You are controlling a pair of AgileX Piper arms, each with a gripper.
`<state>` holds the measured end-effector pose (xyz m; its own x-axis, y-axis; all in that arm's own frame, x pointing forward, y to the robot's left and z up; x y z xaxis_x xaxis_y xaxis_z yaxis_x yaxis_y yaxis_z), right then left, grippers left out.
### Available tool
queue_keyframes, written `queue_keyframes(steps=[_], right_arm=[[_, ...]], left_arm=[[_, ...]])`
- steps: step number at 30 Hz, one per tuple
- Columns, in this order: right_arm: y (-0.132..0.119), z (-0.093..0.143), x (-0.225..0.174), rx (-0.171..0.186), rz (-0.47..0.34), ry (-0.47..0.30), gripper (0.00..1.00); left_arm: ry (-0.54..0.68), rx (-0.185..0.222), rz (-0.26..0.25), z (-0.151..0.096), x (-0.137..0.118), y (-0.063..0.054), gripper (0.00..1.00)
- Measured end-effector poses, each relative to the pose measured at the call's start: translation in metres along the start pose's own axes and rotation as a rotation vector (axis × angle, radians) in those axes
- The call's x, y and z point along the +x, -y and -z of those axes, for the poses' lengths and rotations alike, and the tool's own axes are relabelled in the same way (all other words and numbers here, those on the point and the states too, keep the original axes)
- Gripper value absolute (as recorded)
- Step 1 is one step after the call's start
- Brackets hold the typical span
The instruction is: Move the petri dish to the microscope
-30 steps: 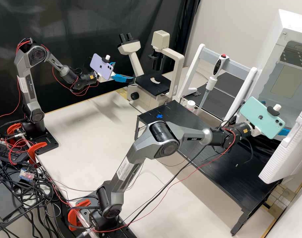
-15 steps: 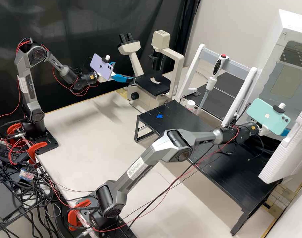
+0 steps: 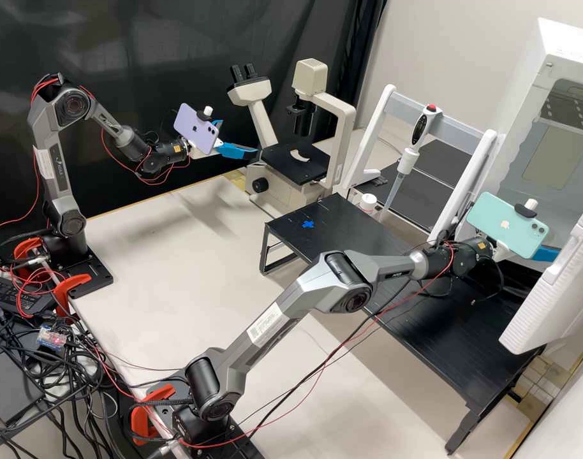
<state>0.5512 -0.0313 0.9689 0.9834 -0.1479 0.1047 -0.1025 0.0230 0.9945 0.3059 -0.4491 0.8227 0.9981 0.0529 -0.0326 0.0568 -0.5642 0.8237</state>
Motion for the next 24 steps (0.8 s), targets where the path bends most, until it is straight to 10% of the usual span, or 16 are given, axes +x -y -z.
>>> queue_keyframes(steps=[24], right_arm=[[0.0047,0.0001,0.0028,0.0,0.007,-0.006,0.0]], left_arm=[[0.0,0.0,0.0,0.0,0.0,0.0,1.0]])
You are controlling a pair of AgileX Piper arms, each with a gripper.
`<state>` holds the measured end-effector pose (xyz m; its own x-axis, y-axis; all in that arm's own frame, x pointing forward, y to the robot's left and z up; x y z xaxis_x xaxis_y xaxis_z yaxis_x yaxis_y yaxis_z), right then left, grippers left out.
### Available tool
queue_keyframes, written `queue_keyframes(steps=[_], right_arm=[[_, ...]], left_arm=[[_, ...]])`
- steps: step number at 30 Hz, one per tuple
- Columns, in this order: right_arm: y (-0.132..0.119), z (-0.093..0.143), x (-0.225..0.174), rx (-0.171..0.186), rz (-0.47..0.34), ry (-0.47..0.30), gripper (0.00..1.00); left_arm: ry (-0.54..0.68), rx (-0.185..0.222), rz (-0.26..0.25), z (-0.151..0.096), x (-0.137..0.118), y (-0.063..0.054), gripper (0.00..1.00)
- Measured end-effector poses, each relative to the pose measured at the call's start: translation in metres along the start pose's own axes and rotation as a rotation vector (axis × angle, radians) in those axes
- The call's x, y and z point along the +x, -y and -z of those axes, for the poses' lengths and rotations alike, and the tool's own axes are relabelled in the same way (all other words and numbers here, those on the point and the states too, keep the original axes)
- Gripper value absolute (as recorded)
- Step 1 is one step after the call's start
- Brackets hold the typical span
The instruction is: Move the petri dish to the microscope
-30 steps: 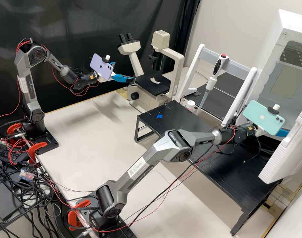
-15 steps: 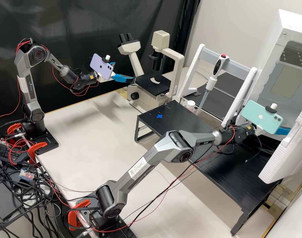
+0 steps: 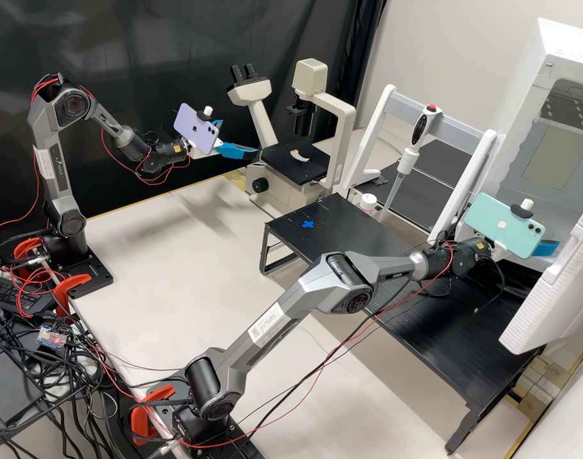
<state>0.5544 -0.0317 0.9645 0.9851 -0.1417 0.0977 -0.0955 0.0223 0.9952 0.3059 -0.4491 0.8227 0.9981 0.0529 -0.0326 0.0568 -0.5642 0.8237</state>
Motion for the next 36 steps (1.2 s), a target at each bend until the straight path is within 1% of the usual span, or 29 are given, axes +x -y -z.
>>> queue_keyframes(steps=[21,24,28,36], right_arm=[[-0.004,-0.004,-0.001,0.007,-0.007,0.007,0.0],[-0.004,-0.007,-0.001,0.015,-0.009,-0.008,0.0],[-0.005,-0.018,-0.006,0.023,-0.006,-0.015,0.0],[-0.021,-0.029,-0.029,0.037,-0.013,-0.019,0.0]], left_arm=[[0.0,0.0,0.0,0.0,0.0,0.0,1.0],[0.0,0.0,0.0,0.0,0.0,0.0,1.0],[0.0,0.0,0.0,0.0,0.0,0.0,1.0],[0.0,0.0,0.0,0.0,0.0,0.0,1.0]])
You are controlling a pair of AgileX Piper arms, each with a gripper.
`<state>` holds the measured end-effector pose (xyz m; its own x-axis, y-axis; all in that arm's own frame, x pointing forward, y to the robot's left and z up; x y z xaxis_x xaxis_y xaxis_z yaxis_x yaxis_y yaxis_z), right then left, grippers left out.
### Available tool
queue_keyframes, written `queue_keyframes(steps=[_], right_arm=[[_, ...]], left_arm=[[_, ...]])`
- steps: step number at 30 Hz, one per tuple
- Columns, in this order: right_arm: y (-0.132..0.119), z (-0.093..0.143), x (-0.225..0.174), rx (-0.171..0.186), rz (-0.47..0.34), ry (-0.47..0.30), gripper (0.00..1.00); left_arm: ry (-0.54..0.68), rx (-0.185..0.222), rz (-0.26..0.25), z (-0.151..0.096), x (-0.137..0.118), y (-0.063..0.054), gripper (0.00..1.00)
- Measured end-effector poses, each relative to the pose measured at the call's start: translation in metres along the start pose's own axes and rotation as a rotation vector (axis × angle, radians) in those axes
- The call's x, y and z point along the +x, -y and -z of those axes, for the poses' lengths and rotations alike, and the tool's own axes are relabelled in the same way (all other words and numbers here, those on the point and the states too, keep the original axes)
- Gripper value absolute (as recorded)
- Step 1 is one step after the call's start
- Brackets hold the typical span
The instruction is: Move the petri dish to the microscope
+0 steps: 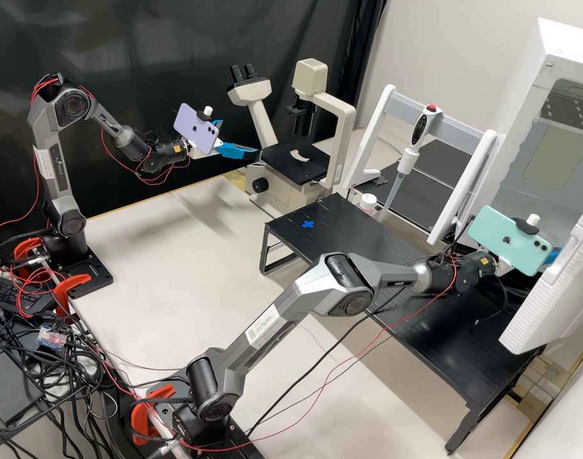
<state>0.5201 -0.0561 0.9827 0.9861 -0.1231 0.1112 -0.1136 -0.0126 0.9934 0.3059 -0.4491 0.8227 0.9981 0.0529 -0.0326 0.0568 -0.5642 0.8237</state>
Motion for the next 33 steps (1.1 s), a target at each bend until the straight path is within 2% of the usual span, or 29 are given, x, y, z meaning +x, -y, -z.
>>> queue_keyframes(steps=[7,13,18,25,29,33], right_arm=[[-0.016,0.002,-0.032,0.009,-0.008,-0.03,0.0],[-0.018,0.005,-0.06,0.007,0.011,-0.033,0.0],[-0.018,0.007,-0.089,0.03,0.01,-0.068,0.0],[-0.009,0.017,-0.154,0.044,-0.037,-0.149,0.0],[0.001,0.029,-0.194,0.035,-0.052,-0.221,0.0],[0.017,0.052,-0.237,0.039,-0.055,-0.327,0.0]], left_arm=[[0.0,0.0,0.0,0.0,0.0,0.0,1.0],[0.0,0.0,0.0,0.0,0.0,0.0,1.0],[0.0,0.0,0.0,0.0,0.0,0.0,1.0],[0.0,0.0,0.0,0.0,0.0,0.0,1.0],[0.0,0.0,0.0,0.0,0.0,0.0,1.0],[0.0,0.0,0.0,0.0,0.0,0.0,1.0]])
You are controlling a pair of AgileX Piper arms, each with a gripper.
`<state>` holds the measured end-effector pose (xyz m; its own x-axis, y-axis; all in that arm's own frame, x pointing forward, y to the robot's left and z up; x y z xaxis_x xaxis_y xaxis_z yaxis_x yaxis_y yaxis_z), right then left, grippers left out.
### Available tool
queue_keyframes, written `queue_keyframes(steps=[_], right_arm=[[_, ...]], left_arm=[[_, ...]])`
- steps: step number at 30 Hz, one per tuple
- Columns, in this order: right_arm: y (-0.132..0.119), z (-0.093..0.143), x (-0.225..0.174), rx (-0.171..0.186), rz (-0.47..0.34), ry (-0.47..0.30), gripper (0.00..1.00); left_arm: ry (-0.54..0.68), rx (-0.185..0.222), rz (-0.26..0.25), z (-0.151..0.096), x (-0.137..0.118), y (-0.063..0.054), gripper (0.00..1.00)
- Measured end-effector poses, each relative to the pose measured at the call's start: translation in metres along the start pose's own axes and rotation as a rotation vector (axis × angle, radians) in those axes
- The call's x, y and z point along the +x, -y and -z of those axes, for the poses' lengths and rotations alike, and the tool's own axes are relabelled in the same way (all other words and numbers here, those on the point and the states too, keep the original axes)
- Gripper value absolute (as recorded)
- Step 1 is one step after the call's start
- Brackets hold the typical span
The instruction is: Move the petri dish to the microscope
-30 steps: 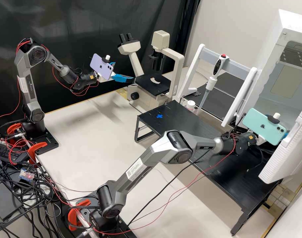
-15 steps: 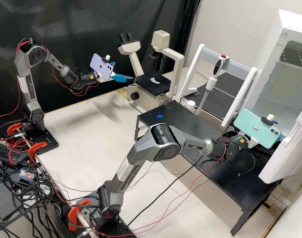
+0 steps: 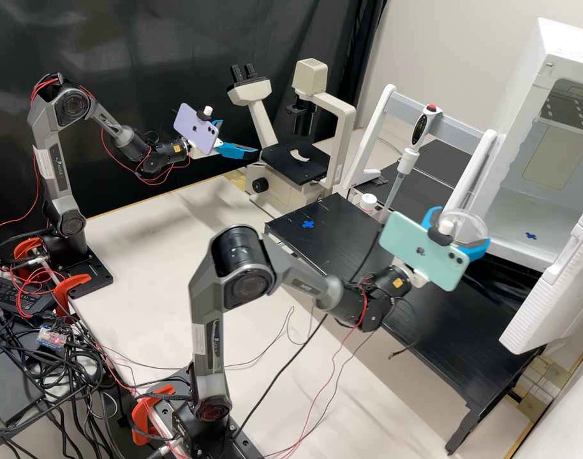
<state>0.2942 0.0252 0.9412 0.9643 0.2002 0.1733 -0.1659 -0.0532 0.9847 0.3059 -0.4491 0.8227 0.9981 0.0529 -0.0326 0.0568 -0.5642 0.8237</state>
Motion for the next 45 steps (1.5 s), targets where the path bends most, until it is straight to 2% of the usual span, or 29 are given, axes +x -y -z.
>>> queue_keyframes(steps=[5,8,10,12,15,20,26,30,33,40,45], right_arm=[[0.029,0.045,-0.029,-0.007,0.064,-0.136,0.0],[0.045,0.069,-0.042,-0.031,0.121,-0.223,0.0],[0.057,0.083,-0.047,-0.001,0.139,-0.244,0.0],[0.07,0.1,-0.053,0.01,0.172,-0.28,0.0],[0.089,0.122,-0.061,-0.03,0.242,-0.358,0.0],[0.121,0.155,-0.065,-0.039,0.317,-0.403,0.0],[0.162,0.186,-0.052,-0.055,0.378,-0.377,0.0],[0.192,0.198,-0.038,-0.1,0.434,-0.361,0.0],[0.212,0.2,-0.023,-0.121,0.474,-0.319,0.0],[0.235,0.201,0.007,-0.089,0.502,-0.23,0.0],[0.254,0.201,0.027,-0.083,0.54,-0.175,0.0]], left_arm=[[0.0,0.0,0.0,0.0,0.0,0.0,1.0],[0.0,0.0,0.0,0.0,0.0,0.0,1.0],[0.0,0.0,0.0,0.0,0.0,0.0,1.0],[0.0,0.0,0.0,0.0,0.0,0.0,1.0],[0.0,0.0,0.0,0.0,0.0,0.0,1.0],[0.0,0.0,0.0,0.0,0.0,0.0,1.0],[0.0,0.0,0.0,0.0,0.0,0.0,1.0],[0.0,0.0,0.0,0.0,0.0,0.0,1.0],[0.0,0.0,0.0,0.0,0.0,0.0,1.0],[0.0,0.0,0.0,0.0,0.0,0.0,1.0],[0.0,0.0,0.0,0.0,0.0,0.0,1.0]])
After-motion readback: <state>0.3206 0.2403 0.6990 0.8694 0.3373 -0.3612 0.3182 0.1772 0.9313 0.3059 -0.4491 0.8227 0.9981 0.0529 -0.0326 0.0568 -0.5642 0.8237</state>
